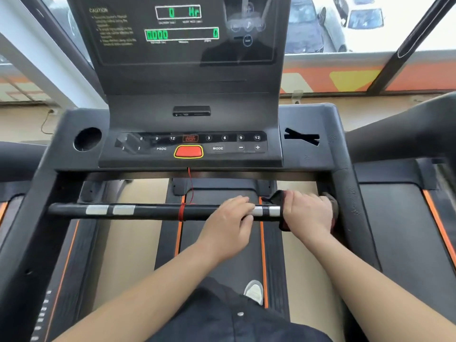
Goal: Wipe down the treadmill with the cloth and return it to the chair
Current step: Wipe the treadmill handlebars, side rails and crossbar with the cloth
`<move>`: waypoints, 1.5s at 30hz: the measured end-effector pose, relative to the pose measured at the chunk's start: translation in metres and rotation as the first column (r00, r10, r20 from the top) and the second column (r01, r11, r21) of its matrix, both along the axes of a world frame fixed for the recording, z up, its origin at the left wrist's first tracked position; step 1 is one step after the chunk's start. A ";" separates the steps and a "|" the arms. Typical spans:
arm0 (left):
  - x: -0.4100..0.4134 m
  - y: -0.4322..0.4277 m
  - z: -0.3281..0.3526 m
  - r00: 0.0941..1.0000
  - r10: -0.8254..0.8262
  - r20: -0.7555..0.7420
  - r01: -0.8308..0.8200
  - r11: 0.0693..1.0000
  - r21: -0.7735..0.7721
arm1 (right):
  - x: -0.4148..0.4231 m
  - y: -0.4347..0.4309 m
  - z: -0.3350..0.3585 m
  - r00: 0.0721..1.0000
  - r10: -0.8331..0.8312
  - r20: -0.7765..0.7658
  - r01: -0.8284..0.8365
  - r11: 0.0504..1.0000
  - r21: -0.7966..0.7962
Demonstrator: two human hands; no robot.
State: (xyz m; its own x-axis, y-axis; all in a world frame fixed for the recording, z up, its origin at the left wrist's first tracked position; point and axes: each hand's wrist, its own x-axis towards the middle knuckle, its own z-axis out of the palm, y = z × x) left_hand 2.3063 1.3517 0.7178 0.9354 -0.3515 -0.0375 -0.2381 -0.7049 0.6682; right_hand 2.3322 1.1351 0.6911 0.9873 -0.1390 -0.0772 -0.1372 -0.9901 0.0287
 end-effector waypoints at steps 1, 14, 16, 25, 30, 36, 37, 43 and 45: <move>0.001 0.011 -0.001 1.000 -0.005 0.006 0.005 1.000 0.006 | -0.001 0.009 -0.001 0.999 -0.032 0.018 0.032 0.999 0.011; 0.030 0.174 0.004 0.989 0.094 0.117 -0.104 0.991 0.086 | -0.003 0.208 -0.010 0.960 0.224 0.169 -0.238 0.969 0.069; 0.033 0.195 0.003 0.993 0.064 0.096 -0.075 0.991 0.110 | -0.001 0.186 -0.006 0.917 0.387 0.096 -0.388 0.922 -0.009; 0.026 0.226 0.005 0.997 -0.048 0.064 0.043 0.995 0.089 | 0.006 0.165 -0.003 0.997 -0.074 0.029 0.076 0.993 -0.095; 0.022 0.236 -0.002 0.997 -0.072 0.021 0.071 0.996 0.051 | -0.005 0.264 -0.008 0.975 -0.140 0.175 0.114 0.982 0.151; 0.016 0.225 -0.001 0.991 -0.132 -0.017 0.133 0.990 0.037 | -0.012 0.210 -0.005 0.925 0.290 0.247 -0.321 0.942 0.097; 0.012 0.220 -0.002 0.986 -0.164 -0.027 0.165 0.986 0.025 | -0.010 0.192 -0.003 0.929 0.308 0.205 -0.326 0.944 0.058; 0.007 0.202 -0.005 0.964 -0.263 0.027 0.264 0.964 -0.033 | -0.005 0.140 0.009 0.995 -0.103 0.018 0.104 0.993 -0.060; 0.011 0.203 -0.003 0.977 -0.213 0.024 0.214 0.975 -0.057 | 0.000 0.168 0.008 0.990 -0.138 0.007 0.139 0.988 -0.065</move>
